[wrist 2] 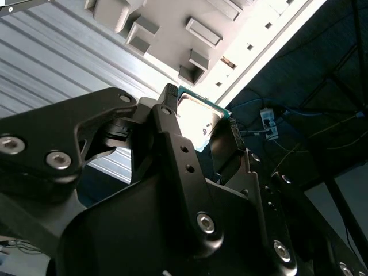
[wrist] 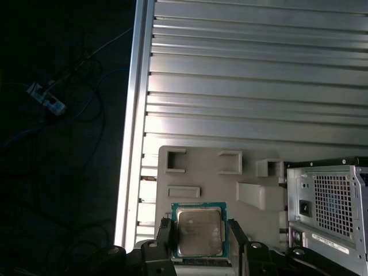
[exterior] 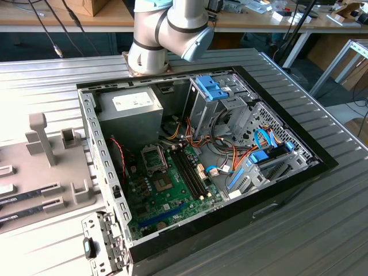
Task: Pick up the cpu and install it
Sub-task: 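Pick up the cpu and move it towards the insertion slot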
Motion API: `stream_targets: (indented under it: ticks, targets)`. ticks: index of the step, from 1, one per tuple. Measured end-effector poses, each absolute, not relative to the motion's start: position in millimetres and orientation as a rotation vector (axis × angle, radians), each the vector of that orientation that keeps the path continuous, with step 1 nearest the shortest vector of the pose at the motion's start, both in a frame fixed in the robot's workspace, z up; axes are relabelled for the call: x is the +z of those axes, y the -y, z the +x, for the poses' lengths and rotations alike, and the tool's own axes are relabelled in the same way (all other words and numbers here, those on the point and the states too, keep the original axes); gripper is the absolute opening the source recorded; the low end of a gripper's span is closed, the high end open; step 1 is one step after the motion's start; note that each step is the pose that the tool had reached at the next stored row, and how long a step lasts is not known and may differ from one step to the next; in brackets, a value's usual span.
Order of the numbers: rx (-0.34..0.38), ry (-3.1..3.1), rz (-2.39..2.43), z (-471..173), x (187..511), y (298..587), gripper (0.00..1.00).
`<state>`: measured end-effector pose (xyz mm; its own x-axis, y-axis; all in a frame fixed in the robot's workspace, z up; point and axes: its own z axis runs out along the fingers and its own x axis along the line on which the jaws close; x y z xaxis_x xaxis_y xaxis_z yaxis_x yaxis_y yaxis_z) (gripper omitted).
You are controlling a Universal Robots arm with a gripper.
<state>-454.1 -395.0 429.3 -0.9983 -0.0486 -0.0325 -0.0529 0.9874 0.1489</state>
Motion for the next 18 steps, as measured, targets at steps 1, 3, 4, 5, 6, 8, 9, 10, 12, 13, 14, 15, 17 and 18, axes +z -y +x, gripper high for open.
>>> stream_targets:
  ticks: [1, 3, 4, 5, 6, 8, 9, 10, 12, 13, 14, 15, 17, 18]
  targets:
    - [0.234, -3.103, -0.079, -454.1, 430.4, 395.0, 0.47]
    - [0.234, -3.103, -0.079, -454.1, 432.5, 395.0, 0.47]
    - [0.234, -3.103, -0.079, -454.1, 433.3, 395.0, 0.47]
    - [0.234, -3.103, -0.079, -454.1, 434.6, 395.0, 0.47]
    - [0.234, -3.103, -0.079, -454.1, 435.7, 395.0, 0.47]
    - [0.234, -3.103, -0.079, -454.1, 437.1, 395.0, 0.47]
    - [0.234, -3.103, -0.079, -454.1, 437.2, 394.9, 0.47]
    - [0.234, -3.103, -0.079, -454.1, 437.2, 395.0, 0.47]
    - [0.181, -3.108, -0.08, -454.0, 437.6, 395.0, 0.47]
    - [0.118, -3.112, -0.081, -454.0, 437.4, 395.0, 0.47]
    - [0.049, -3.114, -0.082, -454.0, 437.4, 395.0, 0.47]
    - [0.032, -3.115, -0.082, -453.9, 437.3, 395.0, 0.47]
    - [0.031, -3.115, -0.082, -454.0, 437.3, 395.0, 0.47]
    - [0.03, -3.115, -0.082, -454.0, 437.3, 395.0, 0.47]
